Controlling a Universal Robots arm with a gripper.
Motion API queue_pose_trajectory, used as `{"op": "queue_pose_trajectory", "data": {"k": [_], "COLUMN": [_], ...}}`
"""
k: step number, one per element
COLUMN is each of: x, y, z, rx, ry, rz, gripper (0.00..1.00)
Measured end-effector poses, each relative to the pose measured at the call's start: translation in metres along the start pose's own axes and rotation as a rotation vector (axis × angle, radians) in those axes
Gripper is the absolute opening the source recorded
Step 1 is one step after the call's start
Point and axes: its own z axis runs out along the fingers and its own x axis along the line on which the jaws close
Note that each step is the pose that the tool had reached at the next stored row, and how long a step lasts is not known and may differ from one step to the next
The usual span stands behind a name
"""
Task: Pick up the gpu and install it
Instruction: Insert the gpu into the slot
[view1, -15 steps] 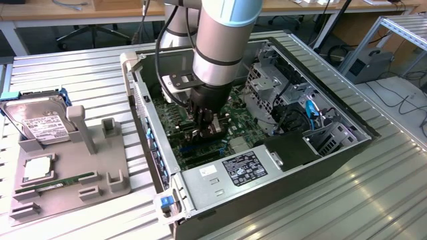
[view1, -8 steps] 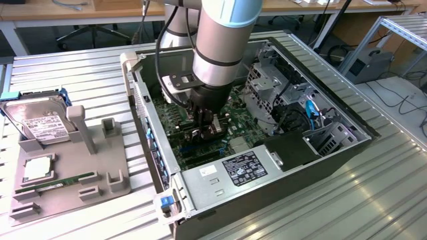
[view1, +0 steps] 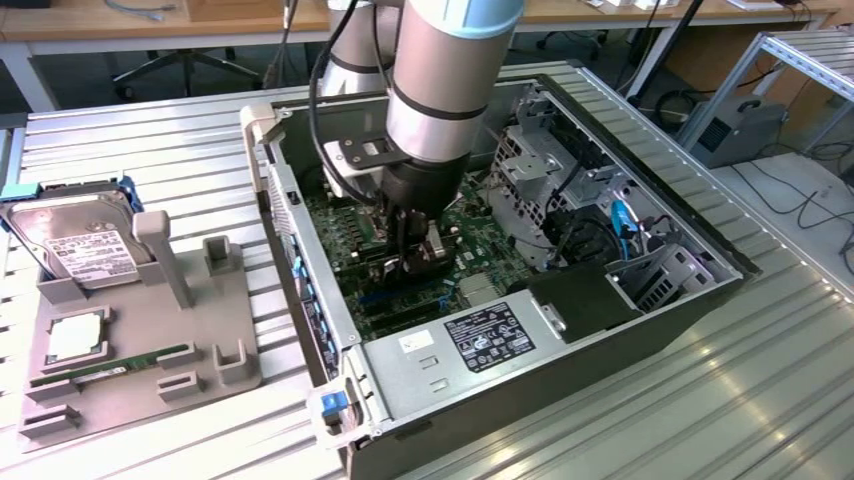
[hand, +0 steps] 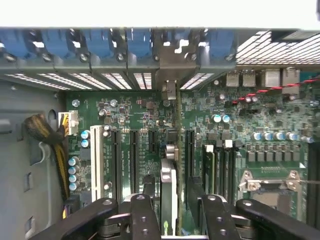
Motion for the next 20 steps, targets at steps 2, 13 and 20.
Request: {"op": "queue_pose_trajectory", "data": {"k": [2, 13, 20], "x": [-0.002, -0.005, -0.005], "y": [0.0002, -0.0322, -0.0428], "z": [-0.0075, -0.0101, -0.0104], "rx": [0.0000, -0.0364, -0.0488], "ry": [0.0006, 0.0036, 0.0039], "rz": [0.000, 0.001, 0.001], "gripper": [0.40, 0.11, 0.11]}}
